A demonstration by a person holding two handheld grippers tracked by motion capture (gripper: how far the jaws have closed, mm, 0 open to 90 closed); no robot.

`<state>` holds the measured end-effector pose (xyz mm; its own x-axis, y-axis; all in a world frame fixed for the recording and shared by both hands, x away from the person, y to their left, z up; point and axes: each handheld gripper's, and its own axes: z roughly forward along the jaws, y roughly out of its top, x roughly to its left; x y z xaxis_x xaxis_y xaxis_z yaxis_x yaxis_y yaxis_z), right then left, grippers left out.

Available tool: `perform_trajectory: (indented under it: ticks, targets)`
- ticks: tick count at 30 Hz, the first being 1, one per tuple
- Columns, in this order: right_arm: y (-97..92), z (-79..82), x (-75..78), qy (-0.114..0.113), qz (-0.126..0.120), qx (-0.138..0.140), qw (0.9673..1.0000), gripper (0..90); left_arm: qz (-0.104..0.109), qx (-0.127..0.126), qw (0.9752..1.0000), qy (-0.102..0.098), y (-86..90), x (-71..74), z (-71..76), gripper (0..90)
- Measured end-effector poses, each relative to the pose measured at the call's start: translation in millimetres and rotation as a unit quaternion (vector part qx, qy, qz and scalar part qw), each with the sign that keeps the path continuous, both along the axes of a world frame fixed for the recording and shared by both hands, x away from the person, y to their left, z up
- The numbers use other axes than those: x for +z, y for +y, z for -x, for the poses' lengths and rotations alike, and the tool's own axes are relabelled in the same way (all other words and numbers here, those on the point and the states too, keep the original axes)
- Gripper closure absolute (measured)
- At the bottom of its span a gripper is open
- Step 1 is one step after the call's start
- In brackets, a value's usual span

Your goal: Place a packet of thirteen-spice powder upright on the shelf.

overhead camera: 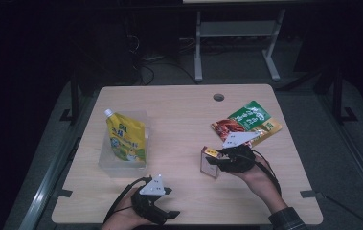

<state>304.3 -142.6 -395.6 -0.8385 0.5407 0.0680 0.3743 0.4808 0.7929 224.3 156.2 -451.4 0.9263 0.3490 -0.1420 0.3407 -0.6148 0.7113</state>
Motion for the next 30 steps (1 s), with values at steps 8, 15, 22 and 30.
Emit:
perform_trajectory:
  ticks: [8, 15, 22, 30]
  targets:
    - [6.5, -8.4, 12.7, -0.007, -0.011, 0.03, 0.9995, 67.1, 0.002, -0.001, 1.0, -0.002, -1.5, -0.1, -0.1, 21.1]
    - [20.4, -17.2, 22.1, -0.003, -0.021, 0.06, 0.998, 67.1, 0.002, -0.006, 1.0, -0.004, -1.4, 0.4, -0.3, 21.1]
    - [41.0, -23.7, 32.9, -0.006, -0.019, 0.087, 0.996, 67.1, 0.001, -0.013, 0.9999, -0.005, -2.2, 0.6, 0.0, 21.1]
    - [62.7, -30.0, 46.6, -0.015, -0.021, 0.116, 0.9929, 67.1, 0.0, -0.014, 0.9999, -0.006, -2.8, 0.9, 0.7, 21.1]
